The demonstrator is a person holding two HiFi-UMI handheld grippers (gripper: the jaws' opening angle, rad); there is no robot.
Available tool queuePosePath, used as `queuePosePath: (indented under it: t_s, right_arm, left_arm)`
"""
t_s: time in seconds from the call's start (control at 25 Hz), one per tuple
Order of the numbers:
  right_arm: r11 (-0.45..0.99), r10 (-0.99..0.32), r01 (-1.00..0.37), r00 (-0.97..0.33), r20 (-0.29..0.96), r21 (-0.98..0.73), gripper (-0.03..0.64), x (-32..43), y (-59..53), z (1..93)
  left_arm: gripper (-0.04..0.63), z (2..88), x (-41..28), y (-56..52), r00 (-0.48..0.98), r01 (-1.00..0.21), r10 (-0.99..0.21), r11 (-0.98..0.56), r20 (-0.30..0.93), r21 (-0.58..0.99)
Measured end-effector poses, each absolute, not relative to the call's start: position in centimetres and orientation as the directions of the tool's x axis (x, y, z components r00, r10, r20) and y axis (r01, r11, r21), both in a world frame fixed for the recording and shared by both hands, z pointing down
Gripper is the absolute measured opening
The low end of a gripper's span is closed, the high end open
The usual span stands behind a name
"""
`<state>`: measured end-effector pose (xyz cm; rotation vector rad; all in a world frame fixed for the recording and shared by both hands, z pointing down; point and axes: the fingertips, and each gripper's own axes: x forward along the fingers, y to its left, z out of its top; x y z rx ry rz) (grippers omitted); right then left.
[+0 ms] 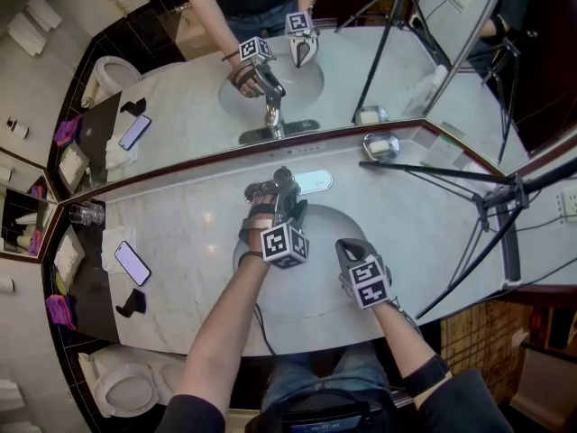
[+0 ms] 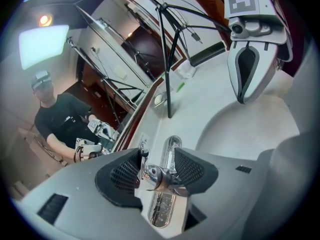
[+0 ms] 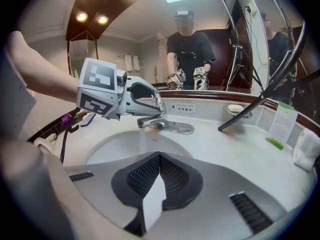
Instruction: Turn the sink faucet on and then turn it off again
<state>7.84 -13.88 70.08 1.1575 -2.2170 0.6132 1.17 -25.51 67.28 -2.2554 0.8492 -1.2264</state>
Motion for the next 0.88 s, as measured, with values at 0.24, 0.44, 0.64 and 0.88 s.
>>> queuePosePath:
  t_s: [0.24,0.44,0.64,0.88]
  right_arm:
    - [0.529,-0.581,-0.837,-0.476,0.66,-0.139,0.017,7.3,-14.2,70.2]
    - [0.533,-0.575,-0.834,-0.48,0.662,-0.142,0.017,6.8,-14.2,70.4]
    - [0.534,-0.573,-0.833,-0.481,0.664,-0.143,0.017,6.5,-14.4,70.5]
    - [0.536,-0.573,-0.832,-0.483,0.662,-0.144,0.017,6.6,-14.6,70.5]
  left_arm:
    - [0.195,67.5,1.3,-25.4,0.421,-0.285,-0.688,-0.719,0.591,-0.634]
    - [0.193,67.8,1.3,-25.1,0.415,-0.263,-0.692,-0.713,0.59,-0.65]
    - [0.193,68.3,1.5,-24.5,0.418,-0.234,-0.686,-0.715,0.595,-0.659]
    - [0.173,69.3,2.0,-23.7,0.41,-0.23,-0.69,-0.711,0.597,-0.664]
